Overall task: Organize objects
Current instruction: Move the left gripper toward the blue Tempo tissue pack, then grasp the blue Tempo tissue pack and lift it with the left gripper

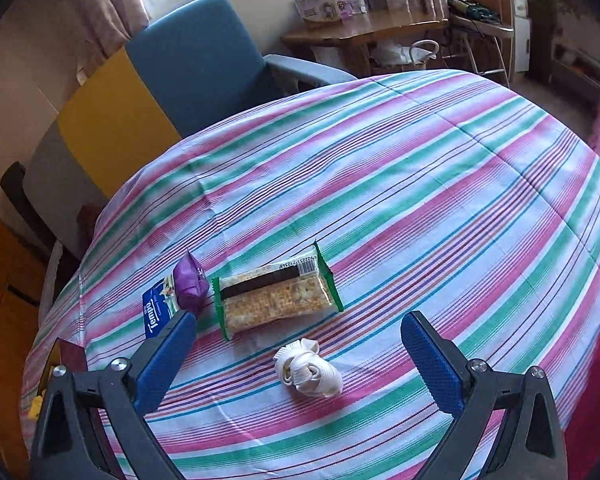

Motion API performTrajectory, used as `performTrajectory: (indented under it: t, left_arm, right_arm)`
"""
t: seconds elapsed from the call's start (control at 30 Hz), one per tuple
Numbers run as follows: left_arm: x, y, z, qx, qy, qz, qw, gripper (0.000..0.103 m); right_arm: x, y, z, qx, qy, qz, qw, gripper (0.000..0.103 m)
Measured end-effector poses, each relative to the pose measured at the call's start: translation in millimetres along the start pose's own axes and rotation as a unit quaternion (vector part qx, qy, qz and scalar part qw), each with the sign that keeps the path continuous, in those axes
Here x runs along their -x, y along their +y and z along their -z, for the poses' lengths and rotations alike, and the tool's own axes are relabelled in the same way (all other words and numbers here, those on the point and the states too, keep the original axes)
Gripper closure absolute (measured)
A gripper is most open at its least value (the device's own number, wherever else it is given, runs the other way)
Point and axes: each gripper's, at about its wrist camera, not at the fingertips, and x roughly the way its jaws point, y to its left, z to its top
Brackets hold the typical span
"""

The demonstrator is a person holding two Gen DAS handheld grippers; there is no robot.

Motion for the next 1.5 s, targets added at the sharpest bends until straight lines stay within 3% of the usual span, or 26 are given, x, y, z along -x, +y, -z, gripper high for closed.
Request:
performTrajectory:
  t: [0.27,0.83,1.03,1.3,1.5]
  left_arm:
    - [-7.8,-23.0,-11.1,-0.013,0.015,0.038,0.9991,0.037]
    - [-33.1,-87.8,-66.9,-0.055,0.02,0.086,0.9946,0.037]
    - [-67.6,-107.8,-100.9,-0.046,0.04,0.095,0.9936,0.037]
    - [-145.1,-138.3,-147.0,-0.047,0.085,0.096,0.9906,0.037]
    - [-187.4,-165.8,-175.2,-0.066,0.097,0.09,0.989,0.036]
  right_arm:
    - [-1.6,-16.3,-1.3,-0.043,0.007,-0.003,0.999,0.0]
    - [-5.9,-16.9,-2.5,-0.05,0.019,-0.018,0.998,0.0]
    - [-5.8,-13.9,-2.1,-0.046,0.025,-0.031,0.998,0.0]
    - [-6.8,-13.0,-1.4,-0.046,0.034,-0.056,0.997,0.0]
    - [-8.1,-9.9,0.5,-0.041,0.045,-0.074,0.995,0.0]
